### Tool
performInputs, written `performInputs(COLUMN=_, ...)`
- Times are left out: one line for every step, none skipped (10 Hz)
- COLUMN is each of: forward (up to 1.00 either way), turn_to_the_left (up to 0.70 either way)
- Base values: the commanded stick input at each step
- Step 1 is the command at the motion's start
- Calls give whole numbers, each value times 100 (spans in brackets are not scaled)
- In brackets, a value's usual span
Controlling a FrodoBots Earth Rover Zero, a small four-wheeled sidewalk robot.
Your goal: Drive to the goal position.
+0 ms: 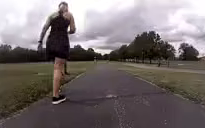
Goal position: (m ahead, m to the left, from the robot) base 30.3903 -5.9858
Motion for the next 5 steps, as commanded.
performInputs(forward=45, turn_to_the_left=0)
performInputs(forward=70, turn_to_the_left=0)
performInputs(forward=70, turn_to_the_left=0)
performInputs(forward=70, turn_to_the_left=0)
performInputs(forward=70, turn_to_the_left=0)
